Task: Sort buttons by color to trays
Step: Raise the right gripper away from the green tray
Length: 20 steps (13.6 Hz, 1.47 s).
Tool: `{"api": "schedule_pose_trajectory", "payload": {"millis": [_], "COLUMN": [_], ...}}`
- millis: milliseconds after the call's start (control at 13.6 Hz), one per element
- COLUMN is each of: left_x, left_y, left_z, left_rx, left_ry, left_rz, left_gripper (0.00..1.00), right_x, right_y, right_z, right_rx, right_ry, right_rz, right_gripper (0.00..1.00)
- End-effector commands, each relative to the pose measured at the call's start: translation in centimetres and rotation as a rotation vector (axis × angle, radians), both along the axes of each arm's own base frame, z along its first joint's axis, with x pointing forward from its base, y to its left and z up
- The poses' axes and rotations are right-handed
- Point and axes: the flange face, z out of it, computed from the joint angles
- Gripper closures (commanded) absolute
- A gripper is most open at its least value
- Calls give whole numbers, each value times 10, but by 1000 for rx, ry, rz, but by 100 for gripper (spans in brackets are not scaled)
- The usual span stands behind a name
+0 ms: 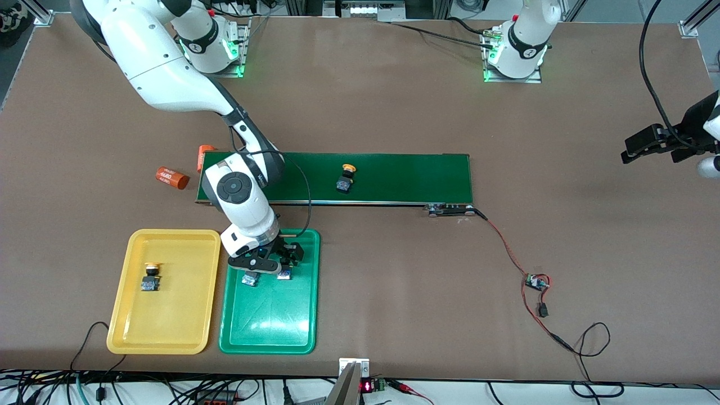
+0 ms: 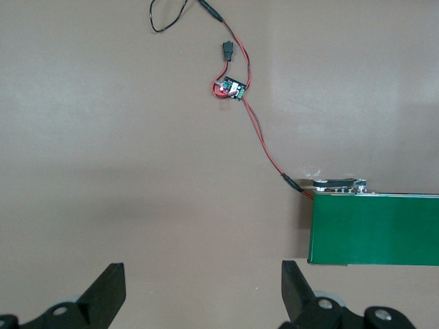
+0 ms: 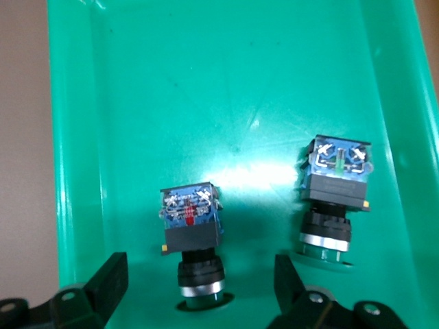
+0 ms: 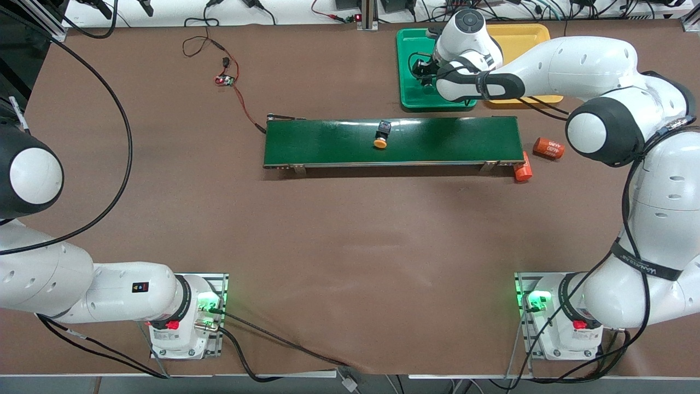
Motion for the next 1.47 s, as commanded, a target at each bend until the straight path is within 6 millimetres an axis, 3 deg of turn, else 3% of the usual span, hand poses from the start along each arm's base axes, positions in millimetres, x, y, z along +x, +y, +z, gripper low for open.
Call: {"api": "schedule_pose_trajectory", "payload": {"millis": [0, 513, 733, 953, 1026, 1173, 1393], "left_x": [-10, -10, -26, -32, -29, -6, -7], "left_y": [-6, -5, 4, -2, 1, 0, -15], "left_z": [6, 5, 32, 51, 45, 11, 18], "left_rx": [7, 16, 16, 21, 21, 17, 16], "left_ry": [26, 28, -7, -41, -33, 14, -2], "left_rz": [-5, 21, 56, 130, 144, 132, 113], "left_gripper": [0, 0, 0, 0, 0, 0, 0], "right_x": [-1, -18, -31, -37, -41, -51, -75], "right_y": [-5, -42, -58, -101, -121, -153, -164], "right_z": [24, 119, 177, 225, 236, 248, 244], "right_rx": [-56, -291, -233, -209, -203, -201, -174], "right_ry": [11, 197, 256, 305, 323, 338, 345], "right_rz": [22, 153, 103, 97, 117, 167, 190], "right_gripper": [5, 4, 2, 0, 0, 0, 0]}}
